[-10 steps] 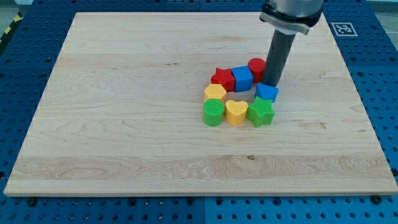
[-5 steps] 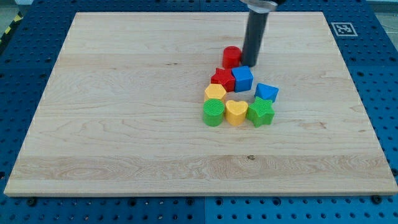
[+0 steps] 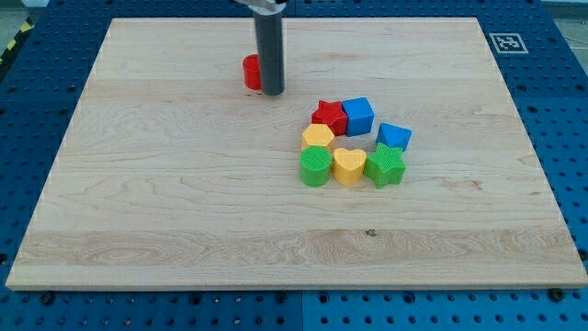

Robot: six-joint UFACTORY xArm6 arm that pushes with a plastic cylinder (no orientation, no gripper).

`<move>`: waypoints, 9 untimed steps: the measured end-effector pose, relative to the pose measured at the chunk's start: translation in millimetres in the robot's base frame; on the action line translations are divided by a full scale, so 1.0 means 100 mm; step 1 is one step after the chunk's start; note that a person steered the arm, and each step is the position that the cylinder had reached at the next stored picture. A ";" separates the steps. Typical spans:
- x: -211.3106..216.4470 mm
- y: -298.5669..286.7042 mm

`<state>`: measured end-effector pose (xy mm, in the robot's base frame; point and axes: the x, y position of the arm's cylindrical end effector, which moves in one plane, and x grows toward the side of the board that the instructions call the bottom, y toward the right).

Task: Move the red circle to the top left of the board

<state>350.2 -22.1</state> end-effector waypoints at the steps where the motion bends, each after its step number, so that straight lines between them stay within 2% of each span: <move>1: -0.01 0.05; 3: -0.05 -0.70; 6: -0.15 -0.09; 7: -0.49 -0.57; 9: -0.68 -0.93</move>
<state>282.0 -115.0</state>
